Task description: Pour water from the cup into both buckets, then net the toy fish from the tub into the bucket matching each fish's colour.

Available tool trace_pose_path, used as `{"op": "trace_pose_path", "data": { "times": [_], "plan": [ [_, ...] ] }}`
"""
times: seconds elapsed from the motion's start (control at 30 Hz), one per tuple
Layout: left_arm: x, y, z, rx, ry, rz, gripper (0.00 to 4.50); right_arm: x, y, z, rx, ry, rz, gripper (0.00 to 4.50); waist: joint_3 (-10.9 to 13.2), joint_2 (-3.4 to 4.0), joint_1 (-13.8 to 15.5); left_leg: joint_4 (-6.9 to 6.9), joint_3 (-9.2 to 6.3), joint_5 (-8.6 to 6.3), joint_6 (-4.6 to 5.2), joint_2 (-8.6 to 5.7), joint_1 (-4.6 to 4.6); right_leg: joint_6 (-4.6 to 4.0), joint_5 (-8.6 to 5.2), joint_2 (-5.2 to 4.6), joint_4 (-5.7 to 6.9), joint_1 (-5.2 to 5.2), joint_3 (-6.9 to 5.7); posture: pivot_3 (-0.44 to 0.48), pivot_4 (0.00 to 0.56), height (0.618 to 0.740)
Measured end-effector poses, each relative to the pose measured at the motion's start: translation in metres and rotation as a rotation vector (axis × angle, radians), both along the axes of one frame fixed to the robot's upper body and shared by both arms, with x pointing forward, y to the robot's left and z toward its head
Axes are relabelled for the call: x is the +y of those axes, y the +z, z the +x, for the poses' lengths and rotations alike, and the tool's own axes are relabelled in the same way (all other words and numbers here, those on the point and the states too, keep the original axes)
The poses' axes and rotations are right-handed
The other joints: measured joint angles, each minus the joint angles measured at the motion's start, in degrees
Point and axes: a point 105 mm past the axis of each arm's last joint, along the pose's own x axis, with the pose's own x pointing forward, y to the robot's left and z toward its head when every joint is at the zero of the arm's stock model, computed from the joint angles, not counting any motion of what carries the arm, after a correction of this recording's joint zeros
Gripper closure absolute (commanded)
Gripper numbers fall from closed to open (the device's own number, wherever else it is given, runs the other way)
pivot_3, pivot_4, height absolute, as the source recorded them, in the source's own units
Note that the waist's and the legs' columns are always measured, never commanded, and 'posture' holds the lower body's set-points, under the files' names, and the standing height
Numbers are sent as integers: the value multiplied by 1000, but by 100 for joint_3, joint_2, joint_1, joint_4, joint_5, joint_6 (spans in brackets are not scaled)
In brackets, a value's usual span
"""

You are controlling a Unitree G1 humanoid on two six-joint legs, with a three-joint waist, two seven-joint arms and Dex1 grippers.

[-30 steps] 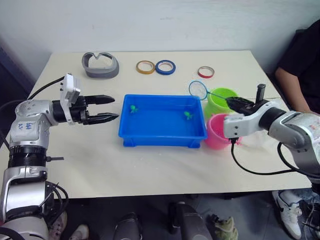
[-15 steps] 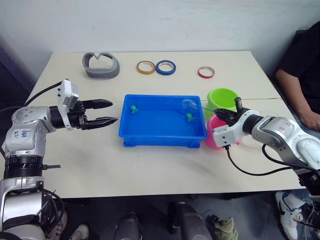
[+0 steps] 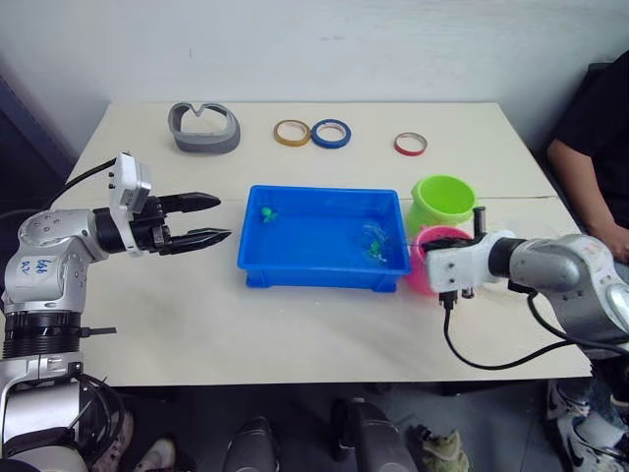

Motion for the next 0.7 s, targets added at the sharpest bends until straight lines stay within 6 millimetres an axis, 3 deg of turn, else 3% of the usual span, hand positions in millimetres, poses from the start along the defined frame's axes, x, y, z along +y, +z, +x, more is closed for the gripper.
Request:
{"op": "trace_pose_path", "data": {
  "times": [0.37,0.57,0.7],
  "plan": [
    [-4,1,2,-4,-8,-10,898,10,-3,-22,463,-251,555,4500,0,0,-5,-3,-16,-3,8,1,-3,-2,2,-1,0,-4,0,0,150,727],
    [-4,6,4,-11,-8,-15,898,20,3,-20,558,-314,742,4500,0,0,-9,-5,-16,-6,14,0,-6,-2,2,-1,-6,-7,1,0,150,727],
    [-4,7,5,-10,-15,-19,898,29,17,-16,554,-294,796,4500,0,0,-6,-5,-16,-7,15,0,-10,-2,2,-1,-8,-8,-2,0,150,727]
  ]
}}
